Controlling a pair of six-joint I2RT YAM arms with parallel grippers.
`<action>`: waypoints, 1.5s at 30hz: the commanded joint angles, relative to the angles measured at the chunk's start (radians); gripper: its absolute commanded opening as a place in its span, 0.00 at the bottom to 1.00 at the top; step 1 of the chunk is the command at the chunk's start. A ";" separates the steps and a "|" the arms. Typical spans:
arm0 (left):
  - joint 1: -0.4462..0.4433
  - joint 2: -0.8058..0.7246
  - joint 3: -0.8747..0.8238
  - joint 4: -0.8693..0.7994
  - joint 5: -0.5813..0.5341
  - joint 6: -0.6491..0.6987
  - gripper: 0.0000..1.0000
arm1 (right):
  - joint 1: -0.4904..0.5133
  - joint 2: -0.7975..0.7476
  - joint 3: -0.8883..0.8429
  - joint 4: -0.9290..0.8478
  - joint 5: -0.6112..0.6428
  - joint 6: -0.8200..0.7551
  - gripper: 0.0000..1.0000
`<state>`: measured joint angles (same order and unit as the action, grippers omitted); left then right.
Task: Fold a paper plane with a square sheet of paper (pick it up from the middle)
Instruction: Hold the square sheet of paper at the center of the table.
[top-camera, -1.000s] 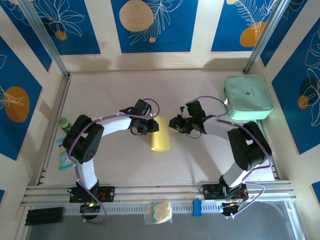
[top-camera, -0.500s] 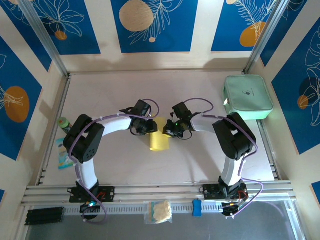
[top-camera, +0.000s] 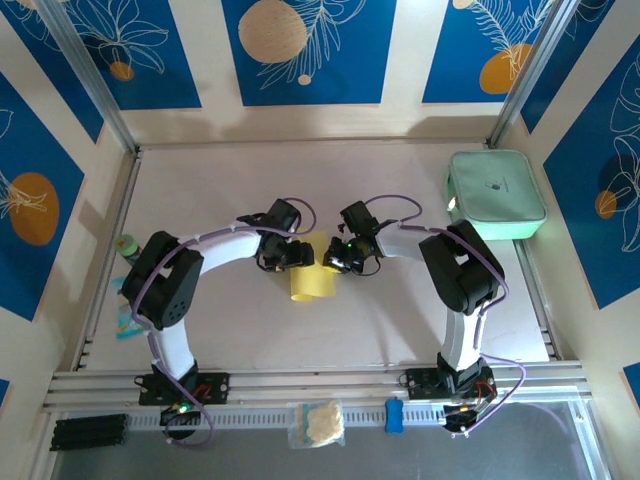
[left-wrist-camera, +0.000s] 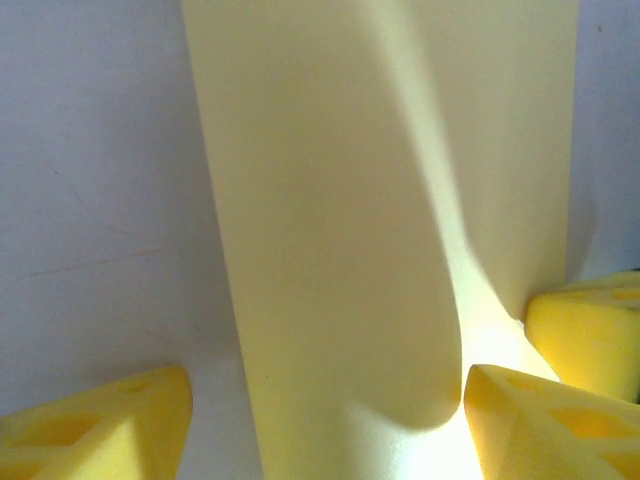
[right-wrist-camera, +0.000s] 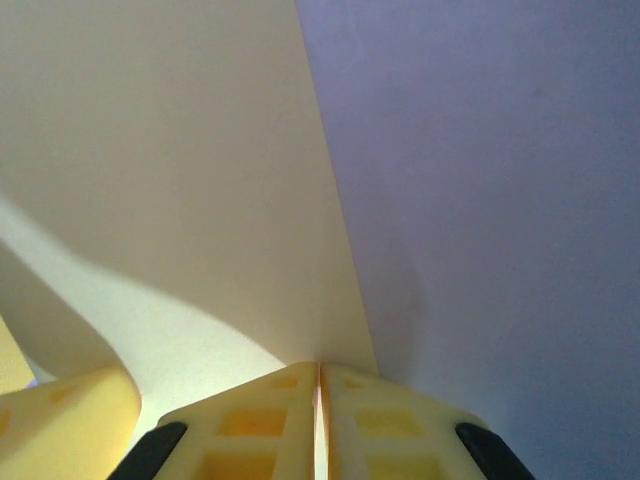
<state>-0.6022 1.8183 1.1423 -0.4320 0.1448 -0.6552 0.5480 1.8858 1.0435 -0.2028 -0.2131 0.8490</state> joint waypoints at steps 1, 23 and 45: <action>0.005 -0.045 -0.013 -0.038 -0.006 -0.017 0.77 | 0.009 0.024 0.007 -0.030 -0.019 0.022 0.12; 0.006 0.007 -0.031 -0.082 -0.055 0.001 0.59 | -0.052 -0.109 -0.113 0.185 -0.138 0.059 0.22; 0.007 0.057 -0.036 -0.081 -0.099 -0.023 0.34 | -0.072 -0.159 -0.126 0.125 -0.077 0.033 0.23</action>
<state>-0.5999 1.8275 1.1194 -0.5007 0.0578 -0.6800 0.4782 1.7447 0.9287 -0.0532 -0.2916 0.8936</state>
